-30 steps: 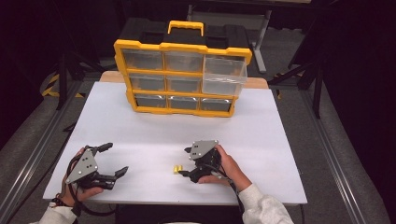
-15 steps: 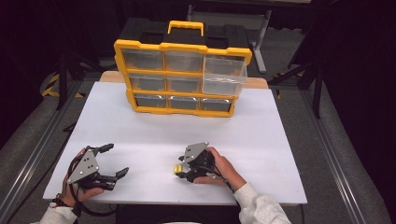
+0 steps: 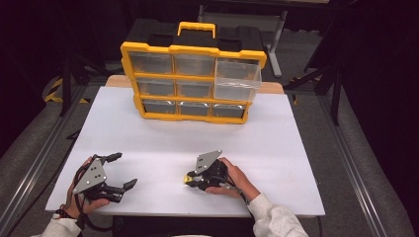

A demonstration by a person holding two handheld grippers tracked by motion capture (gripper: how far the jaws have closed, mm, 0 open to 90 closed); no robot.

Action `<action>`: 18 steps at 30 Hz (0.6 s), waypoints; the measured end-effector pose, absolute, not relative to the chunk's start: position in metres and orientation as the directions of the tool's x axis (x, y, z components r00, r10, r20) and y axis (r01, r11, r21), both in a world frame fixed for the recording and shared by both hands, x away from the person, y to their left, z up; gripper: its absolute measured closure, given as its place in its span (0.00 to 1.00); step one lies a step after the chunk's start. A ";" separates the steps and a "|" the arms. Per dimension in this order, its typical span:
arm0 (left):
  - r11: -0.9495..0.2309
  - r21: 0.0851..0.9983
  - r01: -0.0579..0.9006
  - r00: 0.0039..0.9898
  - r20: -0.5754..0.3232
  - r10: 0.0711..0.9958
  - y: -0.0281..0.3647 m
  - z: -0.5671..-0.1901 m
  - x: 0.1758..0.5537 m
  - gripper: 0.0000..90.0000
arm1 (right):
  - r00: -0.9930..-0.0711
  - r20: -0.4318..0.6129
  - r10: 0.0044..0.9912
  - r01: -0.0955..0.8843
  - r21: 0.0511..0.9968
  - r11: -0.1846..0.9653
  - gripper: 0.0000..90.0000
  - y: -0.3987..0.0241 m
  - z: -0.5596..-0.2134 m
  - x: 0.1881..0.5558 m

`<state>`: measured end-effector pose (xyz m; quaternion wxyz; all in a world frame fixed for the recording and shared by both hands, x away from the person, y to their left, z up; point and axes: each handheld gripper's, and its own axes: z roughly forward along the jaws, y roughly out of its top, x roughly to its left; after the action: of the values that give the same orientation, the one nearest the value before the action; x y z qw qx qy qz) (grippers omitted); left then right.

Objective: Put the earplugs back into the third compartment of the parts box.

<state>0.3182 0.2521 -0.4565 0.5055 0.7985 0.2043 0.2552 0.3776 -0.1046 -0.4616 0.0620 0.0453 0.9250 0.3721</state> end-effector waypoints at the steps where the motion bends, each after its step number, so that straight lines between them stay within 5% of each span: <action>1: -0.404 0.912 0.067 0.785 0.202 0.585 0.252 -0.456 0.318 0.07 | -0.988 -0.081 0.130 0.038 0.694 0.719 0.75 -0.105 -0.462 0.378; 18: -0.396 0.916 0.058 0.786 0.203 0.584 0.253 -0.455 0.318 0.07 | -0.964 -0.174 0.200 0.005 0.742 0.671 0.76 -0.128 -0.443 0.369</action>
<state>0.3181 0.2527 -0.4553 0.5111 0.7947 0.2020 0.2575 0.3689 -0.1280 -0.4426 0.1212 0.0566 0.9059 0.4017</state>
